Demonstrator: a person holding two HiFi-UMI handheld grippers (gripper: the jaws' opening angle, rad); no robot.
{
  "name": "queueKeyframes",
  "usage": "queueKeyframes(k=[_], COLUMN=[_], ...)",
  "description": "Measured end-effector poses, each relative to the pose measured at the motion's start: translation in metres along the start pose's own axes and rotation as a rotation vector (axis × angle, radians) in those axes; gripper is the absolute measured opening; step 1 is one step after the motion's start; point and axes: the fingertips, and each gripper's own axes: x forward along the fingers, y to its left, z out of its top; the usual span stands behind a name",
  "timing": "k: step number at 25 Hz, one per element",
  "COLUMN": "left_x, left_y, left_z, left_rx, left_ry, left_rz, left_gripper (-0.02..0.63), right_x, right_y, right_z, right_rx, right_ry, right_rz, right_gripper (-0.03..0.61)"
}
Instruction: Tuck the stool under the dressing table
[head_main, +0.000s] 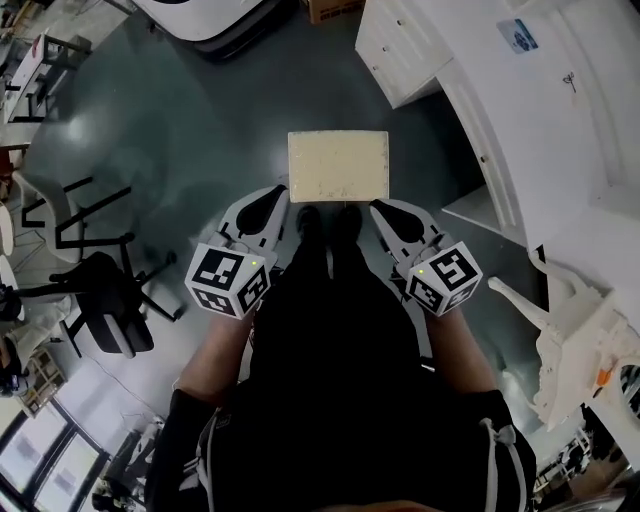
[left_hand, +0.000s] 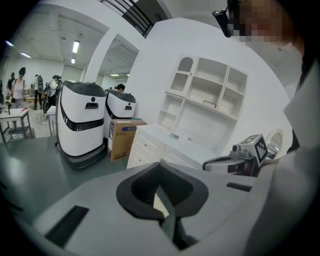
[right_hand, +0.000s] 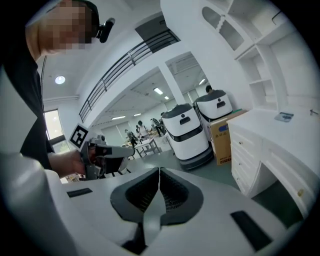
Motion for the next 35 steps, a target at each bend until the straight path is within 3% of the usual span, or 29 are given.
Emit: queueKeyframes(k=[5,8,14,25,35], left_x=[0.026,0.045,0.068,0.127,0.173], left_y=[0.018,0.027,0.057,0.099,0.149], left_z=[-0.010,-0.030,-0.061,-0.113,-0.172], left_rx=[-0.030,-0.038,-0.051,-0.073,-0.070], left_ry=[-0.005,0.019,0.046,0.087,0.135], left_rz=[-0.002,-0.017,0.067,0.057,0.088], left_gripper=[0.006,0.006,0.006,0.006,0.006], right_x=[0.030,0.044,0.065,0.103,0.168], right_y=[-0.006,-0.025,-0.057,-0.105,-0.167], right_z=[-0.018,-0.025,-0.044,-0.105,-0.168], right_rx=[-0.023,-0.020,-0.009,0.040,0.112], right_ry=[0.067,0.079,0.098,0.143,0.109], right_rz=[0.054,0.049,0.041,0.038,0.027], right_gripper=[0.021,0.021,0.021,0.021,0.021])
